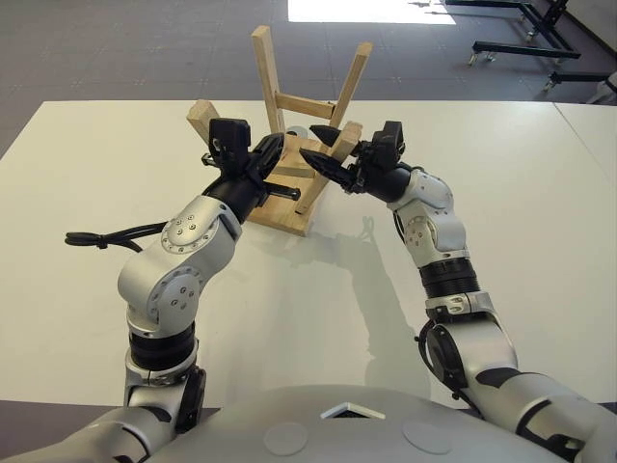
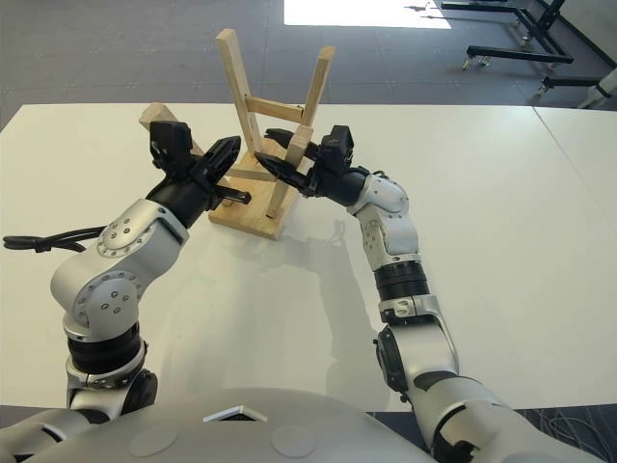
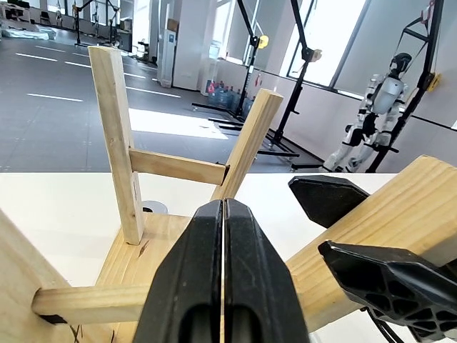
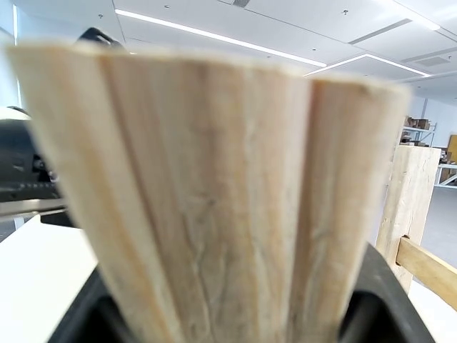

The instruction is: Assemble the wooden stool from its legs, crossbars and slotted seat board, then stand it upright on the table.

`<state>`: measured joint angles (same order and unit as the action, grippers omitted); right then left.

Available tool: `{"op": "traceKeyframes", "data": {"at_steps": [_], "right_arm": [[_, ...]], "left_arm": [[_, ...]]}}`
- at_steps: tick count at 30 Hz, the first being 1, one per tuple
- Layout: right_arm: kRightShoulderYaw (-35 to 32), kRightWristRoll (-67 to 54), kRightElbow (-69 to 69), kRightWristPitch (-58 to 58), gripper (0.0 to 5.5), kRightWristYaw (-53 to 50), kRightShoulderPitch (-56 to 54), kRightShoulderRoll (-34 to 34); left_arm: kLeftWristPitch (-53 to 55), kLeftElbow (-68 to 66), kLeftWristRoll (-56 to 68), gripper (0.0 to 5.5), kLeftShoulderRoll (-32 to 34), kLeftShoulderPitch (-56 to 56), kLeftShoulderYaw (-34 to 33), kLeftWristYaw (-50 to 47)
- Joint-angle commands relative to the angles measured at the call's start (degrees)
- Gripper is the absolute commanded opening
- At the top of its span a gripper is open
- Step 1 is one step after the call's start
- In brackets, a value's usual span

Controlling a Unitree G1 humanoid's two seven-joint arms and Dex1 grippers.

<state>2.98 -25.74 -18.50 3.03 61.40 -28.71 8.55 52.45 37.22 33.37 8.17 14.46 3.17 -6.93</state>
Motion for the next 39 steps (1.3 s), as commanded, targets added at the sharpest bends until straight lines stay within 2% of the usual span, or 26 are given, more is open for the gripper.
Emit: {"op": "traceKeyframes", "data": {"at_steps": [1,15,33,36,39], "right_arm": [[1.24,0.76,1.17,-1.17,2.05,0.19,1.16,0.14],[4.02,4.96,2.49,3.66,2.05,-1.65,3.9,0.37],[2.41,2.09,1.92,1.74,2.05,-1.58,2.55,-0.35],[2.43,2.11,2.01,1.72,2.05,-1.62,2.73,-0.51],[2.43,2.12,1.98,1.66,2.05,-1.56,2.83,-0.45]], "left_arm": [[-0.56,-1.08,-1.68,0.02,-0.35,-0.99,0.38,0.8],[-0.46,-1.89,-4.18,0.02,-1.39,-1.66,-0.93,2.65],[-0.68,-1.54,-6.27,0.02,-3.09,-1.99,-1.11,4.2],[-1.01,-2.39,-7.08,0.02,-3.54,-2.15,-0.08,4.49],[-3.3,-5.23,-10.08,0.02,-2.78,-6.08,3.99,5.81]]}}
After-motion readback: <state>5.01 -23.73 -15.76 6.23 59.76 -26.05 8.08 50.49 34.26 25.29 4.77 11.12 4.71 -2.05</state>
